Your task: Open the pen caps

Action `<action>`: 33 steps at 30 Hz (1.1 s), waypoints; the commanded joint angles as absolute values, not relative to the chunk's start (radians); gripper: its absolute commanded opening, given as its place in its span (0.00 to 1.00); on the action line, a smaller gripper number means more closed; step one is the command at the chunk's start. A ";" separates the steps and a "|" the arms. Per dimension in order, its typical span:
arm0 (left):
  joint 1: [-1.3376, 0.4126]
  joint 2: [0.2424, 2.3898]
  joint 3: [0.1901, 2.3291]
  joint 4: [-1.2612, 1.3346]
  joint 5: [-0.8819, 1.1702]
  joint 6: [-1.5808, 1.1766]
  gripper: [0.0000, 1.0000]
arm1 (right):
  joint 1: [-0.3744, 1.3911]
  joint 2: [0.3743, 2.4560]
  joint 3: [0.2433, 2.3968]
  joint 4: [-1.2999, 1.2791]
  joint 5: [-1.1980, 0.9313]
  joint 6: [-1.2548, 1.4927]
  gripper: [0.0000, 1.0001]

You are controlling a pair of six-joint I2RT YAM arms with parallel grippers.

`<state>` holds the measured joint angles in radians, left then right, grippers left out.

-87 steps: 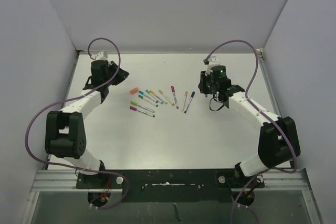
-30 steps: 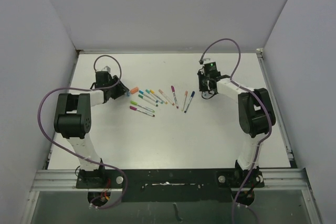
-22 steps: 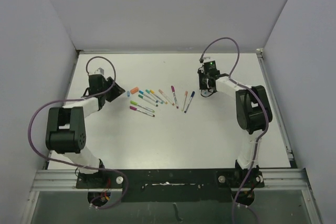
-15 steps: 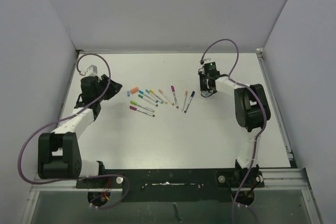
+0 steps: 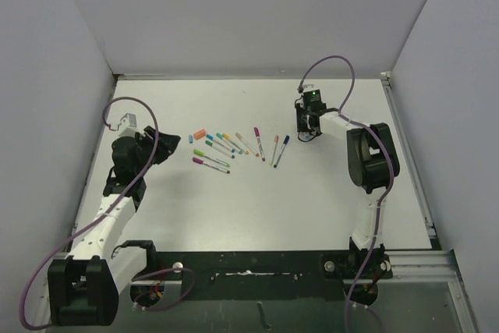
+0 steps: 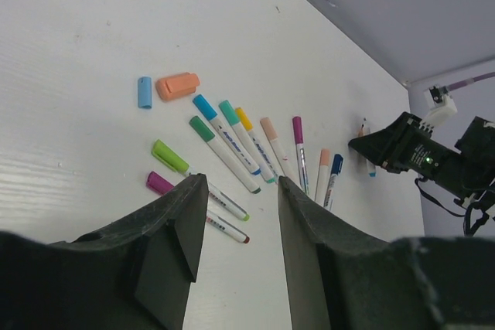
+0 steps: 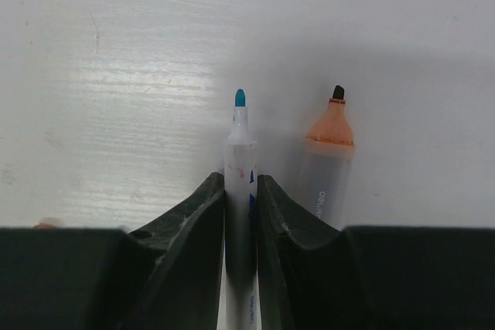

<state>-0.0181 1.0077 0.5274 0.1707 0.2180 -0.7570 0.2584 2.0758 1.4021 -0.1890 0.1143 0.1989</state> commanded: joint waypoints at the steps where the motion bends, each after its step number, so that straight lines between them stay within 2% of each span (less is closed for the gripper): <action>1: -0.025 0.933 0.501 0.172 0.232 -0.789 0.40 | 0.248 2.083 1.439 -0.173 0.137 0.204 0.24; 4: -0.031 0.911 0.481 0.168 0.233 -0.801 0.40 | 0.247 2.085 1.443 -0.171 0.132 0.204 0.26; 7: -0.038 0.906 0.469 0.172 0.234 -0.808 0.40 | 0.248 2.083 1.447 -0.170 0.126 0.203 0.36; 13: -0.051 0.892 0.470 0.170 0.234 -0.809 0.41 | 0.252 2.038 1.427 -0.133 0.114 0.195 0.40; 17: -0.058 0.887 0.471 0.162 0.237 -0.808 0.54 | 0.270 1.989 1.432 -0.149 0.116 0.184 0.49; 21: -0.060 0.877 0.457 0.174 0.243 -0.814 0.72 | 0.301 1.943 1.427 -0.192 0.136 0.185 0.57; 25: -0.060 0.879 0.453 0.187 0.272 -0.822 0.96 | 0.354 1.903 1.410 -0.276 0.182 0.236 0.58; 33: -0.060 0.861 0.439 0.210 0.308 -0.841 0.98 | 0.445 1.790 1.268 -0.314 0.236 0.407 0.58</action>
<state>-0.0574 0.8955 0.4343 0.1532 0.2752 -0.8318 0.4213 1.8614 1.3151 -0.2882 0.1883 0.3073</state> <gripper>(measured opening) 0.976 0.583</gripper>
